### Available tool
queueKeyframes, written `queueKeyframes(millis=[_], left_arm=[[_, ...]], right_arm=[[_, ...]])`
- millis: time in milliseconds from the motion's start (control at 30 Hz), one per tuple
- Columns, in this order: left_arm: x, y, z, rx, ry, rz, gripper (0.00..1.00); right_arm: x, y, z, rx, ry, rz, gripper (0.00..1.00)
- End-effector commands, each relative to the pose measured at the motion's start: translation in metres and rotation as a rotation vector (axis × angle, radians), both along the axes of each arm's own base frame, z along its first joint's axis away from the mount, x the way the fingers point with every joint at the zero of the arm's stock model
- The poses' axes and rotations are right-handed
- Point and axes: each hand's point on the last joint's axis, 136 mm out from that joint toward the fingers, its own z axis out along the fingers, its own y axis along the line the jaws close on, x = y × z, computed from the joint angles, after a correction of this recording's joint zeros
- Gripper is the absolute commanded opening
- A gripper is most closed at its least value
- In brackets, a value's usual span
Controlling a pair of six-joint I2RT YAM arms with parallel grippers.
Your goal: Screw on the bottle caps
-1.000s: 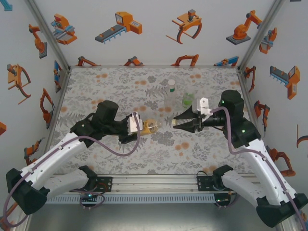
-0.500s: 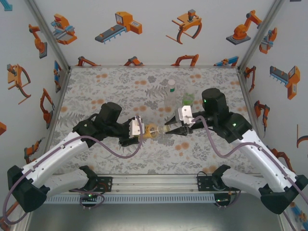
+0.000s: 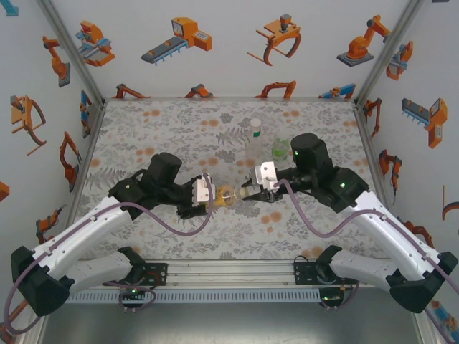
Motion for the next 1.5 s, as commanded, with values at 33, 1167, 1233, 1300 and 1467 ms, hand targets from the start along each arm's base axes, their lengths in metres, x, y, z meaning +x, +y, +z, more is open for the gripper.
queueKeyframes(millis=[33,1167,1233,1300,1467], left_arm=[[-0.008,-0.005,0.016,-0.044,-0.008,-0.043,0.00],[-0.005,-0.005,0.025,-0.074,-0.017,-0.012,0.00],[-0.004,-0.004,0.026,-0.079,-0.025,-0.005,0.00],[-0.004,-0.005,0.029,-0.089,-0.032,-0.004,0.00],[-0.004,-0.004,0.031,-0.109,-0.051,-0.001,0.00]], right_arm=[[-0.003,0.005,0.018,0.048,-0.058,0.033,0.00],[0.006,0.022,0.014,-0.023,0.153,-0.039,0.00],[0.010,0.022,0.014,-0.022,0.191,-0.077,0.00],[0.015,0.023,0.013,-0.014,0.221,-0.118,0.00],[0.029,0.021,0.015,0.029,0.312,-0.243,0.00]])
